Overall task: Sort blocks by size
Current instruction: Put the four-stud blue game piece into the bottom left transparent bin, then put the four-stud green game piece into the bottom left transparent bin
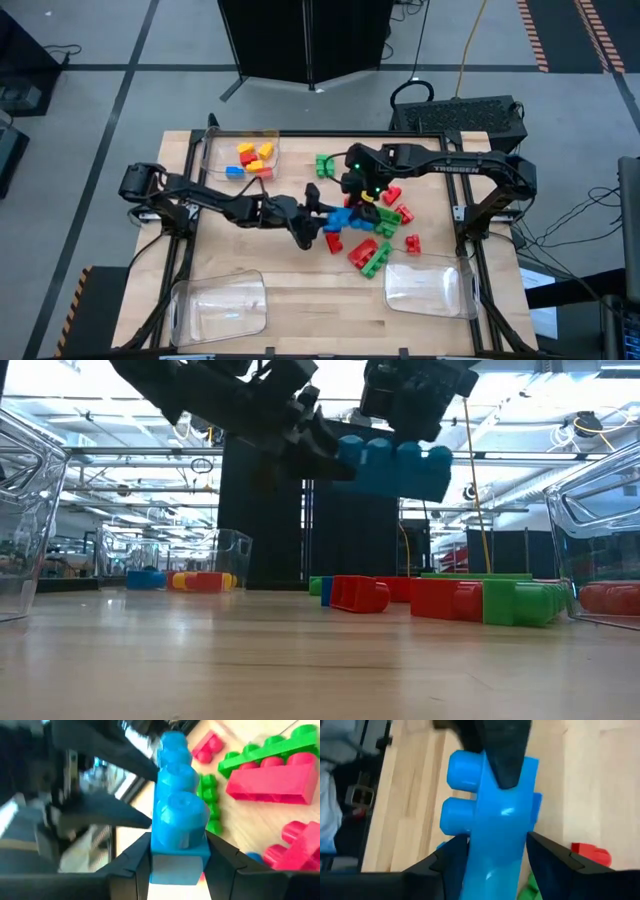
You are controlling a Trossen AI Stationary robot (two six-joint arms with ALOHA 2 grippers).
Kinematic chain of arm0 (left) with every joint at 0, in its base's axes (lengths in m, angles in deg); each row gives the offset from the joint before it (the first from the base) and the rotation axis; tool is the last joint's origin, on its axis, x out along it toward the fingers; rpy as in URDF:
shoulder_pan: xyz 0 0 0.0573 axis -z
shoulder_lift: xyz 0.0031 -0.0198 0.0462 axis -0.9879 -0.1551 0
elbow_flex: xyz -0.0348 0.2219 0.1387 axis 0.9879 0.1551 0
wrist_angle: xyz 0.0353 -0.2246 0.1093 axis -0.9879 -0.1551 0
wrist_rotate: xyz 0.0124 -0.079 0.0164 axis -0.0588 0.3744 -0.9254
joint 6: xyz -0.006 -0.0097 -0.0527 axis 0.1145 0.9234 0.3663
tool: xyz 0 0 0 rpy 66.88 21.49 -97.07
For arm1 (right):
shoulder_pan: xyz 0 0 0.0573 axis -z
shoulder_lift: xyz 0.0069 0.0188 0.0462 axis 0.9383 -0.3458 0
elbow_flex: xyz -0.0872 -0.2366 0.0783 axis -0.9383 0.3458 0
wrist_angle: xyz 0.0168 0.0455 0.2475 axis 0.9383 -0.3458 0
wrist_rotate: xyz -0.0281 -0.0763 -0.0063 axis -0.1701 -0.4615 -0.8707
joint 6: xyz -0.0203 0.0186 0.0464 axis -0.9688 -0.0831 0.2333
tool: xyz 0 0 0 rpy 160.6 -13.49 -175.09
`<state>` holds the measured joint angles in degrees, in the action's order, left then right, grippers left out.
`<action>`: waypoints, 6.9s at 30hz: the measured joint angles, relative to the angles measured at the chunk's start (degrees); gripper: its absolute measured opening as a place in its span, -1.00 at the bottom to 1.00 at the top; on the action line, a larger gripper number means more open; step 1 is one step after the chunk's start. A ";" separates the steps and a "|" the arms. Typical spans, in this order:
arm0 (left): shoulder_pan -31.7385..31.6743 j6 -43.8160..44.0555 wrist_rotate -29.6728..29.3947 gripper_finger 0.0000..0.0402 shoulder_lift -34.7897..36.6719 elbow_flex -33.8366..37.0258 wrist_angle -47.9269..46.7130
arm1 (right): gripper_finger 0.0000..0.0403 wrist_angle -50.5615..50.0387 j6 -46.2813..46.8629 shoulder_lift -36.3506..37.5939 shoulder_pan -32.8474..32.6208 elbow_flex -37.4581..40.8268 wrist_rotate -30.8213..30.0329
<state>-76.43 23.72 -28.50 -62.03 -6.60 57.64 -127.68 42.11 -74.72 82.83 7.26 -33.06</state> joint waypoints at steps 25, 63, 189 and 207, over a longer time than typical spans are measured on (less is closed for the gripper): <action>8.89 75.47 -2.51 -0.33 27.91 -6.36 -71.14 | -0.05 10.82 9.13 12.95 -4.17 4.82 -36.20; 30.73 102.93 40.94 -0.33 22.53 -10.75 -86.65 | -0.05 43.74 19.67 12.22 -14.41 32.57 -36.05; 26.82 92.29 -33.83 0.05 28.22 2.98 -64.50 | -0.07 4.16 2.15 -21.64 -13.90 -3.93 -34.29; 26.70 91.71 -41.07 0.05 23.87 2.97 -64.40 | -0.21 5.33 2.95 -25.67 -13.99 -4.09 -32.85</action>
<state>-49.72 115.44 -69.57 -38.16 -3.63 -6.76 -122.35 45.06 -100.39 68.84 3.17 -65.91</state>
